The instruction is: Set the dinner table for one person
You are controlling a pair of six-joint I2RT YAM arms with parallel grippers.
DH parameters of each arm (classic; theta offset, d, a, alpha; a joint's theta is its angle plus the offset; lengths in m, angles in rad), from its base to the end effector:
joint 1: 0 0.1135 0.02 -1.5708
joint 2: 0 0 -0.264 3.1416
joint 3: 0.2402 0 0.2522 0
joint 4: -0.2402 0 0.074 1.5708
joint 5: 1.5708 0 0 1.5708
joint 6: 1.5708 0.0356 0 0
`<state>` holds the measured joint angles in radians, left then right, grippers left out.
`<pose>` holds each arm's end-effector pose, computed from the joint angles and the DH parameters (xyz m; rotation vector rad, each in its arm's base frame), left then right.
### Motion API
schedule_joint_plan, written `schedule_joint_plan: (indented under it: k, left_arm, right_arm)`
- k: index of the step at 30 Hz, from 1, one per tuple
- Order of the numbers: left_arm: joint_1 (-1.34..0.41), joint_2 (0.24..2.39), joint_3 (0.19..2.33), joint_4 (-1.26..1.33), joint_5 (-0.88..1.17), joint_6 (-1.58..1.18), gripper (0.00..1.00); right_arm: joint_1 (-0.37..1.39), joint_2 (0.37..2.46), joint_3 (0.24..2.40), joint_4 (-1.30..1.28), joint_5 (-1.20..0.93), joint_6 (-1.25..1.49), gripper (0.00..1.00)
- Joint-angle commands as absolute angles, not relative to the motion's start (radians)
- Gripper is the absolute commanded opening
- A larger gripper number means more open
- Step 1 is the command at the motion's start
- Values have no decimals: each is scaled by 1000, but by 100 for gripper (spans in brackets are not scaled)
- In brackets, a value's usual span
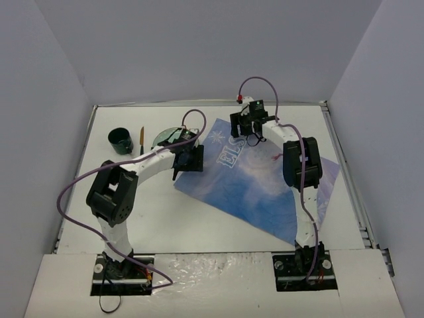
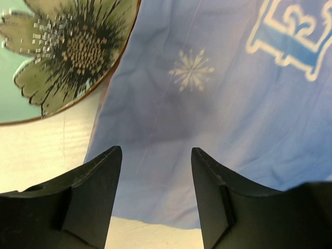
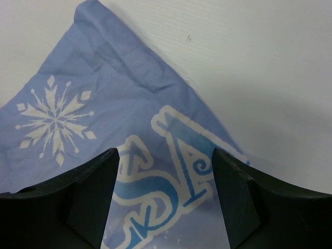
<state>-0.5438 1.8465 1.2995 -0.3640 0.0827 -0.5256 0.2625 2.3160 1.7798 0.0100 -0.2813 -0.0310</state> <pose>0.3403 -0.2092 0.2049 0.0596 2.5619 -0.5383 0.5130 0.1481 0.1796 -0.4756 2.0492 0.4342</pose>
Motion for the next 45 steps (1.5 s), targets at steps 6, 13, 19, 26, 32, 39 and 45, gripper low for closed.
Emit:
schedule_joint_plan:
  k: [6, 13, 19, 26, 32, 39, 45]
  left_arm:
    - [-543, 1909, 1188, -306, 60, -554, 50]
    - [-545, 1961, 1224, -292, 54, -562, 49]
    - [-543, 2006, 1283, -314, 44, -554, 49]
    - [-541, 2044, 1342, -324, 45, -534, 49]
    - [-520, 2082, 1382, -333, 48, -528, 49]
    - [-500, 2112, 1435, -353, 35, -533, 50]
    - [-477, 2089, 1447, -366, 28, -532, 51]
  right_arm:
    - [243, 2342, 1805, 51, -168, -40, 68]
    - [174, 2325, 1758, 43, -117, -20, 68]
    - [139, 2339, 1789, 28, -76, -25, 68]
    - [121, 2367, 1838, 6, -6, -32, 68]
    - [92, 2388, 1871, 4, 37, -37, 68]
    - [91, 2411, 1910, -36, 29, -51, 68]
    - [90, 2386, 1941, -40, -19, -37, 68]
